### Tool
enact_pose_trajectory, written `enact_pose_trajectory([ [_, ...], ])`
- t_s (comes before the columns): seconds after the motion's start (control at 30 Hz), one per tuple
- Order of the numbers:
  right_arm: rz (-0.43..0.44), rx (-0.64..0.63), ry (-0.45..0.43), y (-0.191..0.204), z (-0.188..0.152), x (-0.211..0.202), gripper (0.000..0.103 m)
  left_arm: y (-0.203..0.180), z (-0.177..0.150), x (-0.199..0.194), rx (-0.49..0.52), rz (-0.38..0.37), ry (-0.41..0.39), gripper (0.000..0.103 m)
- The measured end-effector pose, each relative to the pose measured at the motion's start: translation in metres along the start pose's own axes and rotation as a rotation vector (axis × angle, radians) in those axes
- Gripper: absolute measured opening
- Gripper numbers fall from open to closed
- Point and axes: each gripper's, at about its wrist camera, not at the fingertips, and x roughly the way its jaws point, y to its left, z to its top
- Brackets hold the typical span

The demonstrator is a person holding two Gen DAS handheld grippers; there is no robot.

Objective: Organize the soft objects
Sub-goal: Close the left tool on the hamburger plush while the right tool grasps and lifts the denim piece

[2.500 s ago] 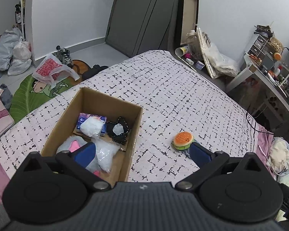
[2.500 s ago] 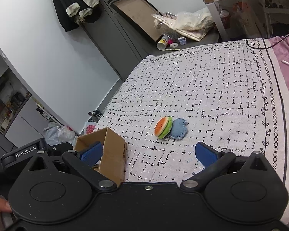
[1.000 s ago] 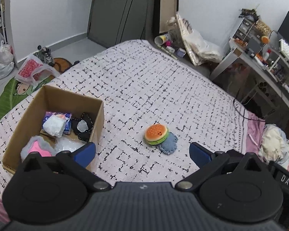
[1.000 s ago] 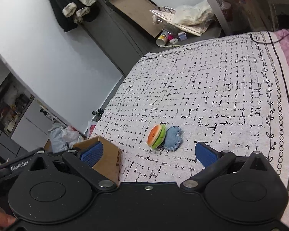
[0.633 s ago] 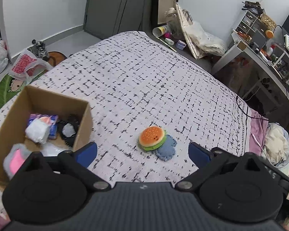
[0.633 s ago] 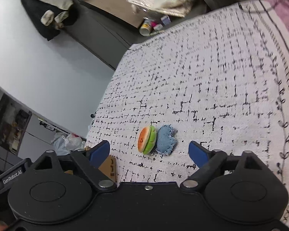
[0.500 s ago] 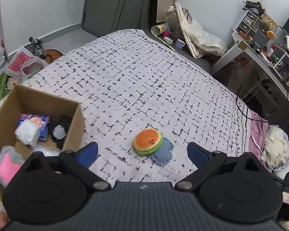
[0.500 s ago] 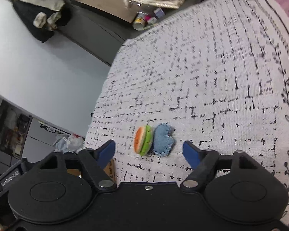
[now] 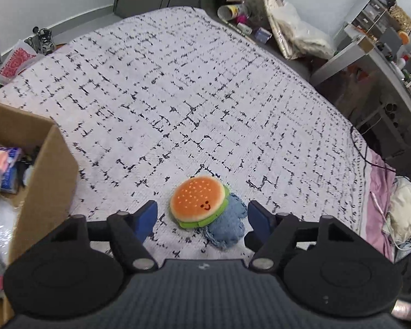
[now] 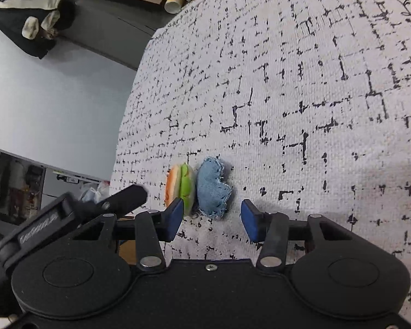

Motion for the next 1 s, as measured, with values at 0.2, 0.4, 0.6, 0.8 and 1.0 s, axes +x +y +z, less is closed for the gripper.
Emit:
enact_pose_trajectory([
  [0.2,0.013,0.031,0.006,-0.011,0.008,0.009,0.047,-0.003,0.003,0.030,-0.007,0.017,0.034,0.070],
  [0.4,0.040,0.027,0.012,-0.013,0.012,0.019,0.046,0.005,0.006,0.056,-0.035,0.046,0.064,0.057],
  [0.6,0.057,-0.005,0.019,-0.007,0.014,0.029,0.046,0.010,0.005,0.057,-0.046,0.054,0.060,0.048],
  [0.8,0.058,-0.065,0.026,0.001,0.011,0.039,0.039,0.018,0.006,0.047,-0.071,0.072,0.059,0.047],
  [1.0,0.055,-0.110,0.047,0.009,0.002,0.036,0.012,0.014,0.001,0.030,-0.039,0.077,0.049,0.047],
])
